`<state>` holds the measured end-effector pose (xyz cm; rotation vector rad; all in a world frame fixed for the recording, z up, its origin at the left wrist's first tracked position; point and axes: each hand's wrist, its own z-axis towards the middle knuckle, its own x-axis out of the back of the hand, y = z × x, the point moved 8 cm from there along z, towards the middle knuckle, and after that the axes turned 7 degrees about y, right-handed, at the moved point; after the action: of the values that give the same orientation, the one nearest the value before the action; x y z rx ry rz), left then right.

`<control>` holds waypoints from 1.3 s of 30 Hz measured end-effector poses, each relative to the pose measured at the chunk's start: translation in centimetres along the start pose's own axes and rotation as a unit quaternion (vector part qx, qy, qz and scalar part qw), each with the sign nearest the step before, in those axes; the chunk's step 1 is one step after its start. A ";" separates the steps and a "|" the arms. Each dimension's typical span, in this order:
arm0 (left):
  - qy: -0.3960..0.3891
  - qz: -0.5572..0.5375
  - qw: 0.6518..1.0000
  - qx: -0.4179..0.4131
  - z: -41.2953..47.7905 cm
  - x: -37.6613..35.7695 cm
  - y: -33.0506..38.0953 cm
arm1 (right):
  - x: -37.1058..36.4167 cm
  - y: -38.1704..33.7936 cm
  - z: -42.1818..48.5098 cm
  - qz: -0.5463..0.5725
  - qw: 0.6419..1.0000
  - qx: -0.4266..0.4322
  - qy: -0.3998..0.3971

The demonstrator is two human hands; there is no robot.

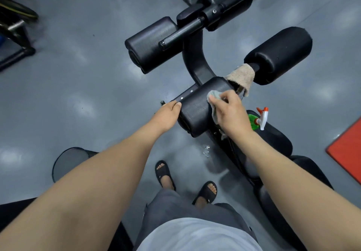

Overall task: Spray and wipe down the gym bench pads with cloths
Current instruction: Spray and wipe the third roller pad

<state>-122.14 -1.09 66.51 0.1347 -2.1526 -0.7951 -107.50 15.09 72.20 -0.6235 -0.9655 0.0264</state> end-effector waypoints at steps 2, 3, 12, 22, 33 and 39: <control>-0.004 0.006 1.000 -0.001 0.0 -0.1 0.2 | 0.3 0.5 0.3 -0.024 0.999 -0.033 -0.005; -0.006 0.007 1.000 0.005 0.1 -0.1 0.4 | 0.2 -0.2 0.1 -0.028 0.999 -0.027 -0.006; 0.039 0.013 0.998 0.057 1.6 0.7 -0.2 | -3.1 -6.0 -3.8 -0.001 0.975 0.137 -0.175; 0.075 -0.046 0.995 -0.054 -0.9 2.7 4.9 | 1.3 2.6 0.4 0.184 0.934 -0.279 -0.123; 0.007 -0.155 0.986 -0.062 -4.9 3.9 7.1 | 0.5 1.0 0.2 0.459 0.800 -0.352 -0.157; 0.066 -0.290 0.955 -0.013 -5.3 6.1 8.2 | -0.7 0.7 -1.9 0.503 0.746 -0.333 -0.282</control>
<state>-120.92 0.69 77.77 0.8118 -1.9855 -1.1051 -106.31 14.54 70.53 -1.8421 -1.0985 0.9209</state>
